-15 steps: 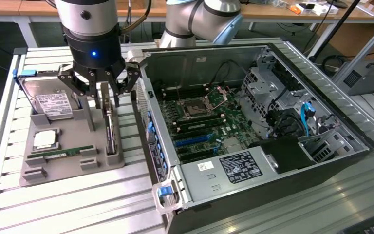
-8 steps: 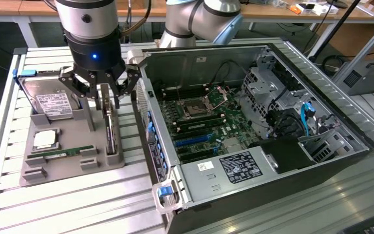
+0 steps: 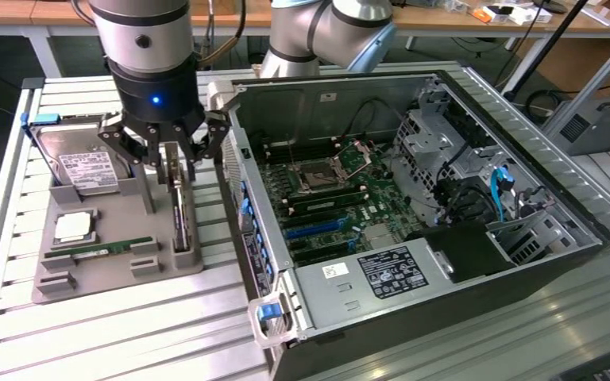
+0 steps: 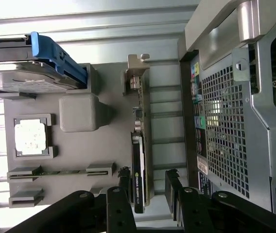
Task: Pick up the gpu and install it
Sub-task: 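Pick up the gpu and move the gpu toward the slot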
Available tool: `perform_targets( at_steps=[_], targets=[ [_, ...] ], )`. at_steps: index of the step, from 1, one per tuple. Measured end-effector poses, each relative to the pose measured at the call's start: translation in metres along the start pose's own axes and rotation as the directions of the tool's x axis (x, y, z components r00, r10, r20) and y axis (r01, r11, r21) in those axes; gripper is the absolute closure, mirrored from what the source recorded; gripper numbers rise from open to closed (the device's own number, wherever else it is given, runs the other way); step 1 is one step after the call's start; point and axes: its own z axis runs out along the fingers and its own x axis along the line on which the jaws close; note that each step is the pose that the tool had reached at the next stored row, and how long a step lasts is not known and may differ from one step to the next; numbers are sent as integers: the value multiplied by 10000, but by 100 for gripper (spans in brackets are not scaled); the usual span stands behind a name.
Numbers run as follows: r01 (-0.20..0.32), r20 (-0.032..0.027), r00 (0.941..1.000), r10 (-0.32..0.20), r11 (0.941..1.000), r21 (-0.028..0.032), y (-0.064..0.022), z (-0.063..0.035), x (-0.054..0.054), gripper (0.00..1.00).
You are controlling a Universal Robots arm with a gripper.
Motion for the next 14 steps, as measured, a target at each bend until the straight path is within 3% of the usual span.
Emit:
perform_targets(
  at_steps=[12, 14],
  targets=[
    [0, -4, 10000, 0, 10000, 3, -13, 276, 7, 58],
    [0, -5, 10000, 0, 10000, 5, -13, 281, 7, 58]
  ],
)
